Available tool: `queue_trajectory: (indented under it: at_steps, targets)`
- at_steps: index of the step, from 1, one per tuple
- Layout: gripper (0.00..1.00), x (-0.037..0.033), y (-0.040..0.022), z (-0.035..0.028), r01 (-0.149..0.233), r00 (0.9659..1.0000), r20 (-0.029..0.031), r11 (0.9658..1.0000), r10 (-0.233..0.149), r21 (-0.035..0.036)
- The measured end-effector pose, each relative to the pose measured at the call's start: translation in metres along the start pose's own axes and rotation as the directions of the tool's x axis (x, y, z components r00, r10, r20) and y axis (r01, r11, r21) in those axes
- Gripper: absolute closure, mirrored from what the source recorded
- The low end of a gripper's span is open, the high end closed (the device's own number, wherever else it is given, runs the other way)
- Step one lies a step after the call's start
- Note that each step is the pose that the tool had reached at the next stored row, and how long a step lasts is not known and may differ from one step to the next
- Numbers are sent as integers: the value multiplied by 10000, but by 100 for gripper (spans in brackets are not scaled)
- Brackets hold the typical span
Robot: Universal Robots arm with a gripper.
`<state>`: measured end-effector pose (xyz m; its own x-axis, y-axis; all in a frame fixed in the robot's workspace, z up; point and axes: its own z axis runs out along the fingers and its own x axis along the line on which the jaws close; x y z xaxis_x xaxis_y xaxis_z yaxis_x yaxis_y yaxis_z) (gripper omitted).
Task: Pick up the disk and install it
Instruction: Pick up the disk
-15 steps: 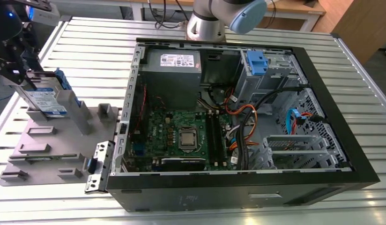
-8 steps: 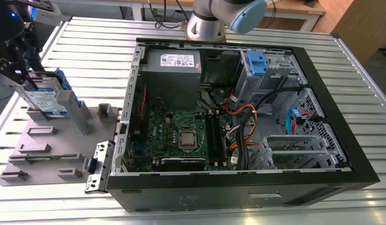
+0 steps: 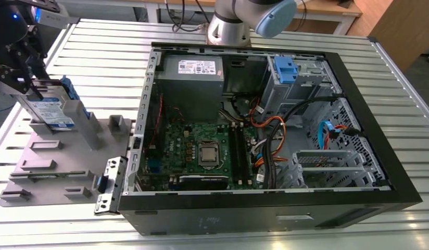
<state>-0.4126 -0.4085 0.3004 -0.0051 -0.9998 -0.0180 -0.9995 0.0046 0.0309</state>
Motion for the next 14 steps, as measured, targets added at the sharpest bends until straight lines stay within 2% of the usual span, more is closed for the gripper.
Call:
queue_trajectory:
  at_steps: [2,3,14]
  targets:
    - [49,0,-1,0,0,10000,0,10000,0,0]
    - [55,0,-1,0,0,10000,0,10000,0,1]
    - [55,0,-6,0,0,10000,0,10000,0,1]
